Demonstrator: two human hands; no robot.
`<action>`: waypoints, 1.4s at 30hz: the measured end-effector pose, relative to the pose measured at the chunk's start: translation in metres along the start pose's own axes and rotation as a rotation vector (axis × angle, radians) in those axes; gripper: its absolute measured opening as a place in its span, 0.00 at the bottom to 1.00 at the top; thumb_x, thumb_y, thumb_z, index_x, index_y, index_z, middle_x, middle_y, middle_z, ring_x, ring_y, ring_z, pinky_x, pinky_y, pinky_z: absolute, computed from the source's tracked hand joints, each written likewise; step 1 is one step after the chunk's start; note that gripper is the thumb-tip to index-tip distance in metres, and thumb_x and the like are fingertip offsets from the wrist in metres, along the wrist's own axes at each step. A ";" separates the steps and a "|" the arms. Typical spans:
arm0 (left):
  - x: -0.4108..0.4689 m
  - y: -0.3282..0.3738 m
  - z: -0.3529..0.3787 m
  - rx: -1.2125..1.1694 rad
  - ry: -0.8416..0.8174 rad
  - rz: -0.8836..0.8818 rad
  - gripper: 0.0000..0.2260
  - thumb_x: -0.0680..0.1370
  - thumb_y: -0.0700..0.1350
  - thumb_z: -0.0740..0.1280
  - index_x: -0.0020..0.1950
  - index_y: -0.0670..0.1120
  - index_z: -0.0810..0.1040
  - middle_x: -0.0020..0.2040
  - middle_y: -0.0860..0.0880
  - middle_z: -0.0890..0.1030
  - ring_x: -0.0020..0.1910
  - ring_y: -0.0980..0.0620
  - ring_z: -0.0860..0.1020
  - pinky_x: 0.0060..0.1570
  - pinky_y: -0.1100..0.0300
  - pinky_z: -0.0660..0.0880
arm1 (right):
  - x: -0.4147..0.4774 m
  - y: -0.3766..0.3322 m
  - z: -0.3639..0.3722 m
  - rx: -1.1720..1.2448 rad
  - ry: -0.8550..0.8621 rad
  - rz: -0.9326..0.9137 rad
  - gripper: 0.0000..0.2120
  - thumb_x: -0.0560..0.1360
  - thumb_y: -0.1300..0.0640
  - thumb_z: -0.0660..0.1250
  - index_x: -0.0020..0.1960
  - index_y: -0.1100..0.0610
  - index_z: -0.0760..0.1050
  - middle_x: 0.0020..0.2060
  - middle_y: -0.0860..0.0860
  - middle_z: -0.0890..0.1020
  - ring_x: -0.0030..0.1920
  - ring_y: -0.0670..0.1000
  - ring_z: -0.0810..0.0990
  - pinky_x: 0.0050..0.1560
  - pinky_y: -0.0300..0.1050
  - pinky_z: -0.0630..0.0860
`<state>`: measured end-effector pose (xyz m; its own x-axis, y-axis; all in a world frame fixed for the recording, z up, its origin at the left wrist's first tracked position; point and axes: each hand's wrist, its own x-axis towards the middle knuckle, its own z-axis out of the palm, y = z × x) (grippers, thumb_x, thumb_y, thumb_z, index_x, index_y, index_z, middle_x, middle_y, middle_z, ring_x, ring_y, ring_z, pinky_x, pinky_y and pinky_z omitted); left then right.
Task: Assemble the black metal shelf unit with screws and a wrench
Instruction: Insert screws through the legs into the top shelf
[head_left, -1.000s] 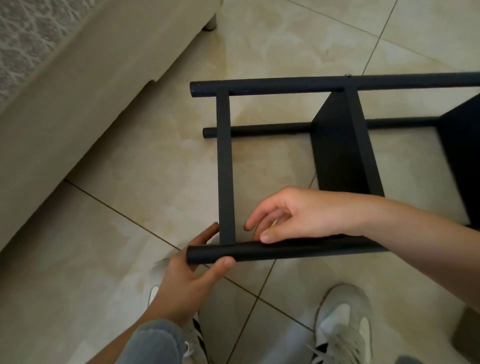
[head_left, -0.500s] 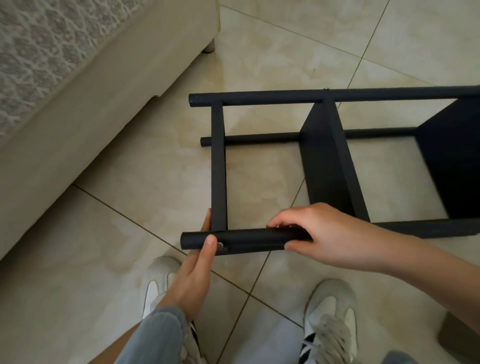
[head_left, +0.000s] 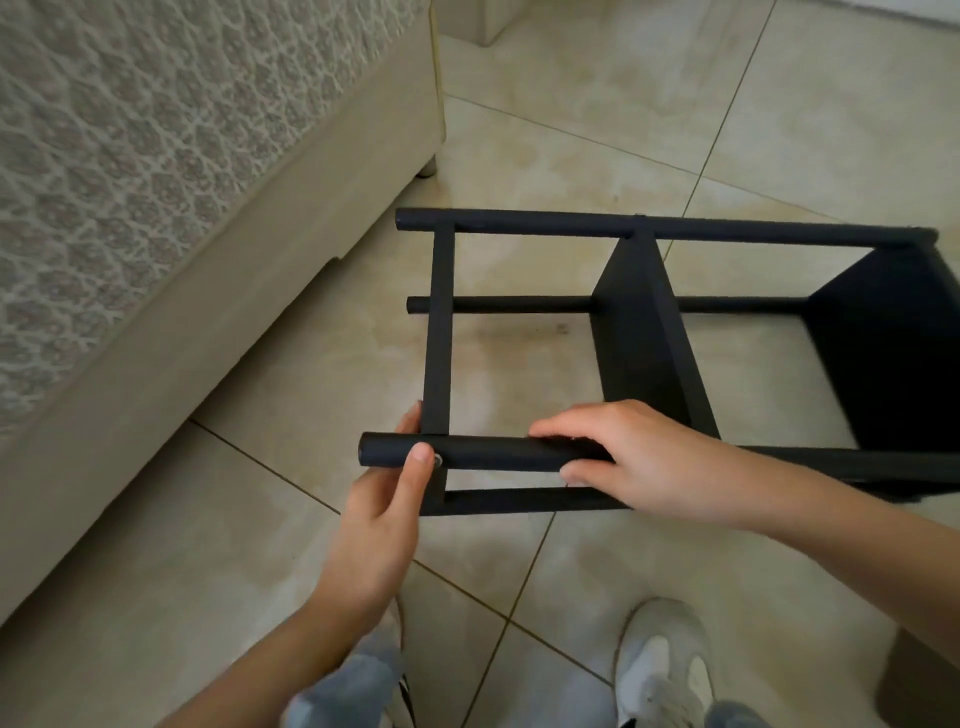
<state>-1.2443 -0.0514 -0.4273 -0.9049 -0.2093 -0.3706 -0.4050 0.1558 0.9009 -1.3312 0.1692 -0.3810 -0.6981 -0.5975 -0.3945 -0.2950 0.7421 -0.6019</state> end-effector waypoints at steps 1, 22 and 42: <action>0.004 0.008 -0.003 0.018 -0.001 0.033 0.19 0.75 0.66 0.57 0.63 0.65 0.74 0.69 0.60 0.76 0.63 0.73 0.70 0.49 0.84 0.65 | 0.001 -0.002 -0.004 0.031 0.016 0.005 0.20 0.79 0.55 0.66 0.70 0.43 0.72 0.57 0.38 0.79 0.58 0.38 0.76 0.54 0.28 0.72; 0.021 0.278 -0.057 0.205 0.083 0.473 0.18 0.78 0.63 0.65 0.46 0.50 0.82 0.36 0.56 0.81 0.33 0.62 0.77 0.36 0.66 0.73 | -0.047 -0.126 -0.170 0.114 0.374 -0.031 0.22 0.79 0.60 0.66 0.72 0.52 0.68 0.67 0.49 0.76 0.69 0.47 0.73 0.67 0.44 0.71; -0.095 0.381 0.019 0.231 0.010 0.798 0.01 0.75 0.49 0.75 0.43 0.55 0.85 0.41 0.59 0.86 0.42 0.66 0.83 0.39 0.77 0.74 | -0.154 -0.127 -0.164 0.691 0.649 -0.050 0.15 0.74 0.61 0.72 0.57 0.47 0.75 0.49 0.45 0.85 0.51 0.45 0.84 0.50 0.50 0.83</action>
<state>-1.3146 0.0460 -0.0531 -0.9308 0.0394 0.3634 0.3405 0.4551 0.8228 -1.2933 0.2170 -0.1298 -0.9828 -0.1839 -0.0192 -0.0283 0.2524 -0.9672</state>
